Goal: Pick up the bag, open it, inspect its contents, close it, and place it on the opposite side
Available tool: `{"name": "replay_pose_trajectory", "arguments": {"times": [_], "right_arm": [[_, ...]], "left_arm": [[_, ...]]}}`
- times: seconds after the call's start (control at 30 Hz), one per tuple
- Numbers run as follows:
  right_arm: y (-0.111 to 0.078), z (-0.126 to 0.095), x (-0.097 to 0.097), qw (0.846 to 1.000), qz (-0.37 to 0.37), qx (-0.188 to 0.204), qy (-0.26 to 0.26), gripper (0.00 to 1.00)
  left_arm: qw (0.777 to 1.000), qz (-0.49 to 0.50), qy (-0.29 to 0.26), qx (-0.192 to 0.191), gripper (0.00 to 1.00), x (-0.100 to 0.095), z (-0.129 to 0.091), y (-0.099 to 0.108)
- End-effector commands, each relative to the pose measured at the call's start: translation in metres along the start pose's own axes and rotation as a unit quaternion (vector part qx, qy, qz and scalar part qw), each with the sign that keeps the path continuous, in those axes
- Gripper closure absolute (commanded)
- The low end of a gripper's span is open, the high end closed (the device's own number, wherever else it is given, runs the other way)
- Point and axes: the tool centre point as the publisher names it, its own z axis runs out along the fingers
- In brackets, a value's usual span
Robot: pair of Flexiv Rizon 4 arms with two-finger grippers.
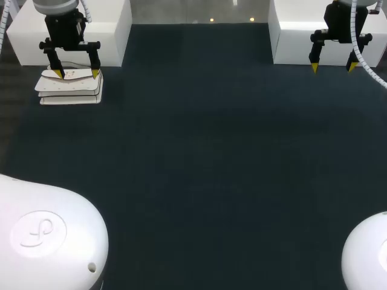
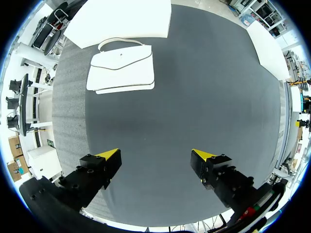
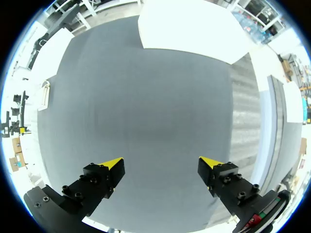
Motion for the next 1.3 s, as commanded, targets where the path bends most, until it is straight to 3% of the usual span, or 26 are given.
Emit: {"name": "replay_pose_trajectory", "arguments": {"times": [0.03,0.47,0.57,0.73,0.9,0.97,1.13,1.3], "right_arm": [[0.0,-0.001,0.001,1.0,0.0,0.001,-0.001,0.0],[0.0,-0.001,0.001,1.0,0.0,0.001,-0.001,0.0],[0.003,-0.001,0.013,0.997,-0.072,-0.036,0.001,0.0],[0.003,0.005,0.028,0.978,-0.188,-0.09,0.006,0.0],[-0.002,0.014,0.042,0.944,-0.291,-0.15,0.022,0.0],[-0.006,0.019,0.051,0.92,-0.347,-0.18,0.036,0.0],[-0.011,0.031,0.07,0.869,-0.441,-0.218,0.061,0.0],[-0.014,0.046,0.087,0.829,-0.497,-0.241,0.089,0.0]], "left_arm": [[1.0,0.0,-0.001,0.0,0.0,0.0,-0.001,0.0],[1.0,0.01,0.007,-0.001,0.0,0.001,0.0,-0.001],[0.999,0.027,0.029,0.0,0.0,-0.001,0.001,-0.002],[0.995,0.048,0.089,0.005,0.0,-0.017,0.004,-0.006],[0.99,0.056,0.129,0.005,0.0,-0.037,0.008,-0.012],[0.987,0.063,0.146,0.007,0.0,-0.046,0.009,-0.015],[0.981,0.057,0.187,0.006,0.0,-0.073,0.013,-0.025],[0.976,0.033,0.214,0.004,0.0,-0.097,0.019,-0.033]]}}
